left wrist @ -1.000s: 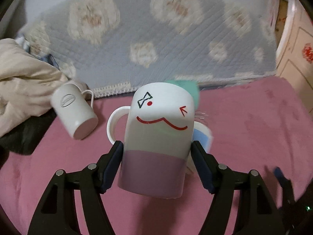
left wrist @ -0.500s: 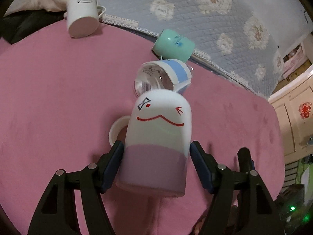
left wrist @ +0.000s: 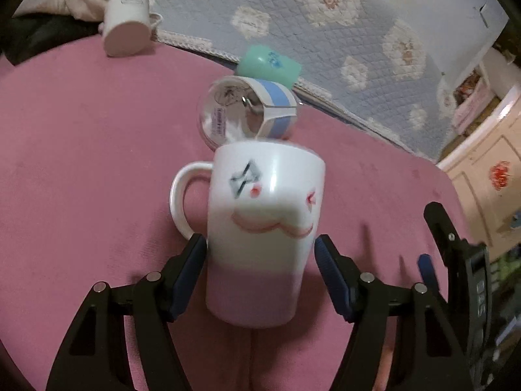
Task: Flip cup upright
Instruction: 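Lift the smiley mug with the left gripper and rotate it upright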
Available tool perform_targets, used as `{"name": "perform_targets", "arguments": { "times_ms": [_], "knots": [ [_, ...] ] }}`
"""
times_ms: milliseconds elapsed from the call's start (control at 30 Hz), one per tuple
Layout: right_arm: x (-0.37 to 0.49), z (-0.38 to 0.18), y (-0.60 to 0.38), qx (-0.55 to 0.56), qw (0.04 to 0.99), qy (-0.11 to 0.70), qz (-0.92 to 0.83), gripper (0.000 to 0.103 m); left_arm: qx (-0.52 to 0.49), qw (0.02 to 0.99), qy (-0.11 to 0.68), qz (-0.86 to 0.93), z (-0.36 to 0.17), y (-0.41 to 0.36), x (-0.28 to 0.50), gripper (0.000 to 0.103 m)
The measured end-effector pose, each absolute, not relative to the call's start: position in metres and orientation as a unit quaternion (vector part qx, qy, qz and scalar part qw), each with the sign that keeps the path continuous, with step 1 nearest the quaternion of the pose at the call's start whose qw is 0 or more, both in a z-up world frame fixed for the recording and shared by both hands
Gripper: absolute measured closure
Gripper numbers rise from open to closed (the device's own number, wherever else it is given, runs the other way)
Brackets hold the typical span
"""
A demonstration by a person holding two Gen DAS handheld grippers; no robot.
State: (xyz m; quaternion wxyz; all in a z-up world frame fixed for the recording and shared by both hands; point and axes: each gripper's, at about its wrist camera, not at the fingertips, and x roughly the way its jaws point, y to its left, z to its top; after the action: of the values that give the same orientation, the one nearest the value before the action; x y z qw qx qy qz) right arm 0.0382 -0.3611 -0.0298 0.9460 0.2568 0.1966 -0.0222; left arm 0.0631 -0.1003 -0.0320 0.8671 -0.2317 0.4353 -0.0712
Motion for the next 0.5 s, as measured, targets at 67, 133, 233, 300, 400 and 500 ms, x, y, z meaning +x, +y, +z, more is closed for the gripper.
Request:
{"name": "perform_targets", "arguments": {
  "times_ms": [67, 133, 233, 300, 400, 500],
  "knots": [
    [0.038, -0.034, -0.369, 0.277, 0.940, 0.198, -0.031, 0.000, -0.218, 0.878, 0.419, -0.077, -0.026, -0.095, 0.058, 0.028],
    [0.039, -0.036, -0.373, 0.288, 0.936, 0.199, -0.039, 0.000, -0.195, 0.894, 0.395, -0.081, -0.015, -0.088, 0.051, 0.025],
    [0.039, -0.034, -0.369, 0.275, 0.940, 0.199, -0.035, 0.000, -0.162, 0.922, 0.341, -0.080, 0.007, -0.071, 0.041, 0.020],
    [0.040, -0.031, -0.362, 0.256, 0.946, 0.200, -0.025, 0.000, -0.136, 0.940, 0.304, -0.079, 0.022, -0.058, 0.038, 0.018],
    [0.043, -0.027, -0.351, 0.229, 0.952, 0.205, -0.006, 0.000, -0.087, 0.965, 0.244, -0.051, 0.040, -0.036, 0.035, 0.013],
    [0.045, -0.025, -0.342, 0.211, 0.954, 0.215, 0.011, 0.000, -0.075, 0.975, 0.204, -0.043, 0.047, -0.012, 0.037, 0.000]
  ]
}}
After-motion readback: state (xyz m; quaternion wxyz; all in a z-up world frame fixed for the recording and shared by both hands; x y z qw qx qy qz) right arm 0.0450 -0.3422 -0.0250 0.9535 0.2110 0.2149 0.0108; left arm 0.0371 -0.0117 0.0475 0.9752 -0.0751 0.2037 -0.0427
